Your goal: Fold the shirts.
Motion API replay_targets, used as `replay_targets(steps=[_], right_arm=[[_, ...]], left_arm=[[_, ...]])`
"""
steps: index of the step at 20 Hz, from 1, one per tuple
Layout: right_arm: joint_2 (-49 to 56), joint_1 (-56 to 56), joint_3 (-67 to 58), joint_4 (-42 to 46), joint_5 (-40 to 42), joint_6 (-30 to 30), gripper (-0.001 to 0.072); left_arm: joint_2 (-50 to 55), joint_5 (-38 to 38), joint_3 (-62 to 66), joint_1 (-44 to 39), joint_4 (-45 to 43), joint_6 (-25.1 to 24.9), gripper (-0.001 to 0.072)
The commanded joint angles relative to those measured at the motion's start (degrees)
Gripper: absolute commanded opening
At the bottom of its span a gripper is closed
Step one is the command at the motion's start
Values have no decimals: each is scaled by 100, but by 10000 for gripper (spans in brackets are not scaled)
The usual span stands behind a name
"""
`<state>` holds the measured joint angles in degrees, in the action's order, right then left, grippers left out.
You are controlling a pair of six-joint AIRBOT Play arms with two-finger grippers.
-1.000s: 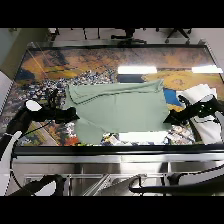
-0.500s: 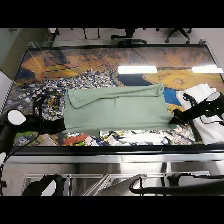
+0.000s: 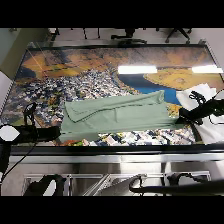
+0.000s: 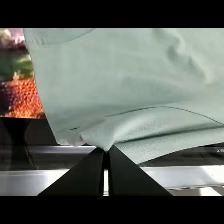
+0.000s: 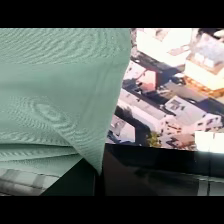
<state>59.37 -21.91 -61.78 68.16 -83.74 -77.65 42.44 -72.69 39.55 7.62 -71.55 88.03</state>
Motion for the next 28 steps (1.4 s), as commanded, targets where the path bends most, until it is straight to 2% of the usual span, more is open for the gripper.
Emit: replay_targets(steps=[1, 5, 9, 12, 19, 24, 25, 26, 27, 28], right_arm=[[-39, 0, 37, 9, 146, -15, 24], [-39, 0, 31, -748, 680, 402, 24], [66, 2, -162, -1893, 1475, 946, 24], [562, 52, -601, -2374, 1845, 1244, 24], [2096, 699, -1515, -2850, 3034, 2232, 25], [2629, 739, -1696, -2682, 3276, 2378, 35], [2612, 723, -1725, -2481, 3274, 2391, 109], [2579, 699, -1770, -2293, 3268, 2389, 245], [2514, 662, -1799, -2092, 3270, 2389, 315], [2446, 638, -1801, -1963, 3272, 2387, 358]], left_arm=[[376, 101, 291, 15, 142, -160, 10], [1158, 225, 1047, 13, 726, -461, 10], [2050, 223, 2153, 15, 717, -461, 10], [2870, 273, 2883, -55, 710, -466, 10], [4854, 240, 4201, -317, 671, -461, 10], [5777, 199, 4662, -317, 732, -461, 15], [5858, 136, 4734, -319, 739, -461, 56], [5917, 28, 4817, -321, 732, -461, 391], [5960, -140, 4920, -317, 732, -459, 706], [5960, -291, 5014, -317, 710, -461, 707]])
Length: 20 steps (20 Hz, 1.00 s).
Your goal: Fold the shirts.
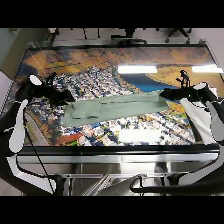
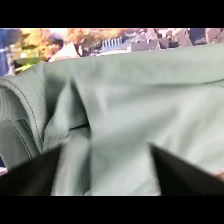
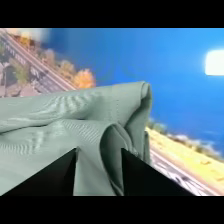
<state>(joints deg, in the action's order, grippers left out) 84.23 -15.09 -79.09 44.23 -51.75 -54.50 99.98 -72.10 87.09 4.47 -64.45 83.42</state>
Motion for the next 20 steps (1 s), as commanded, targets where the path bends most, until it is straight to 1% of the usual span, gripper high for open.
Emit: replay_targets(steps=[1, 2, 7, 9, 12, 13, 14, 15, 16, 17, 20], right_arm=[[-92, -68, -70, 496, 70, 70, 457], [-125, -105, -70, 507, 72, 72, 533], [136, -170, -70, 479, 26, 50, 532], [275, -151, -70, 144, -175, 55, 532], [382, -48, -70, -66, -273, 76, 518], [400, -2, -70, -125, -286, 79, 492], [415, 33, -70, -192, -306, 87, 431], [435, 96, -70, -275, -363, 146, 358], [437, 146, -70, -289, -431, 186, 185], [424, 162, -72, -313, -474, 184, 28], [101, 103, -74, -461, -686, 269, 24]], left_arm=[[199, -492, 372, -2, -2, 2, 707], [199, -610, 490, 0, -7, 0, 707], [199, -968, 1252, -42, 24, 85, 708], [199, -1110, 1506, -118, 35, 111, 707], [201, -1071, 1725, -330, 474, 105, 707], [201, -988, 1751, -413, 597, 105, 706], [201, -859, 1751, -511, 645, 107, 698], [208, -734, 1744, -638, 645, 107, 504], [232, -649, 1746, -772, 662, 107, 169], [284, -584, 1746, -935, 750, 109, 10], [562, -505, 1746, -1447, 960, 109, 10]])
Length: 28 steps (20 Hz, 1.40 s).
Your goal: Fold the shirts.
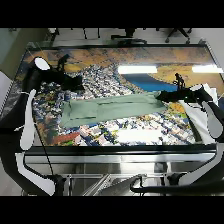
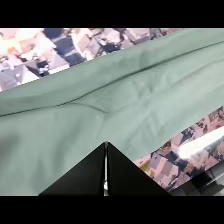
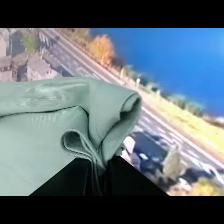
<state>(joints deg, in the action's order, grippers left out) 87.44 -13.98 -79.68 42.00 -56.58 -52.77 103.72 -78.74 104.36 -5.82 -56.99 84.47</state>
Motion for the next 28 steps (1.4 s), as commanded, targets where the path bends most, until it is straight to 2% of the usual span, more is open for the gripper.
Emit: replay_targets(steps=[1, 4, 10, 14, 16, 21, 25, 28], right_arm=[[-446, -70, -33, -236, -365, 94, 24], [-1259, -328, -160, -240, -1200, -46, 23], [-2863, -879, -479, -372, -2354, -601, 23], [-3294, -874, -479, -782, -2535, -726, 24], [-3314, -874, -476, -907, -2538, -730, 24], [-3117, -872, -476, -905, -2542, -820, 24], [-2964, -863, -474, -918, -2540, -883, 24], [-2955, -645, -474, -979, -2441, -944, 24]], left_arm=[[304, 203, 17, -632, 247, 4, 10], [748, 638, 20, -1303, 470, 4, 10], [1572, 2216, 22, -2767, 487, 219, 10], [1961, 3377, 48, -3432, 1464, 212, 10], [2249, 3226, 382, -3567, 1508, 216, 10], [2295, 2013, 1530, -3331, 1515, 216, 10], [1193, 1303, 1456, -2557, 1519, 188, 10], [15, 1045, 988, -1853, 1515, -9, 10]])
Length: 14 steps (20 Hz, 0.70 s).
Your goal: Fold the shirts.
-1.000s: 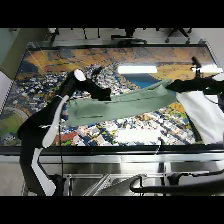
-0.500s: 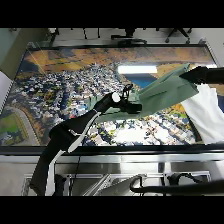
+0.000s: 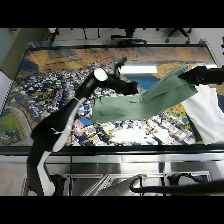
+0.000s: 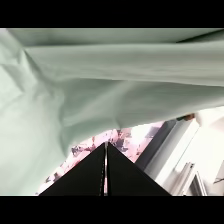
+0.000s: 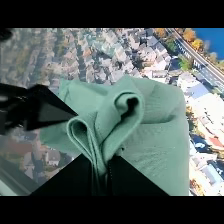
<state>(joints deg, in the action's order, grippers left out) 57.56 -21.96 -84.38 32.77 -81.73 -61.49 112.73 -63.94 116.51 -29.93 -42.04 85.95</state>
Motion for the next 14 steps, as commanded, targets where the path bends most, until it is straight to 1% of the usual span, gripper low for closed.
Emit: replay_targets(steps=[1, 3, 6, 9, 11, 12, 14], right_arm=[[37, 372, -4, -55, 164, -92, 24], [81, 990, -2, -48, 479, -138, 24], [289, 2210, -2, -48, 1217, -179, 24], [859, 3574, -2, -44, 2140, -168, 25], [1425, 4428, -2, -48, 3008, 96, 25], [1755, 4863, -2, -50, 3595, 302, 25], [2411, 5637, -2, -70, 4979, 525, 25]], left_arm=[[-1189, -588, -245, 774, 20, -197, 10], [-1670, -817, -245, 1126, 17, -212, 10], [-2236, -1069, -245, 1526, 7, -240, 10], [-2625, -1290, -245, 1733, 7, -402, 10], [-2776, -1436, -245, 1746, 4, -514, 10], [-2826, -1499, -245, 1740, 4, -518, 10], [-2855, -1609, -245, 1650, 11, -573, 10]])
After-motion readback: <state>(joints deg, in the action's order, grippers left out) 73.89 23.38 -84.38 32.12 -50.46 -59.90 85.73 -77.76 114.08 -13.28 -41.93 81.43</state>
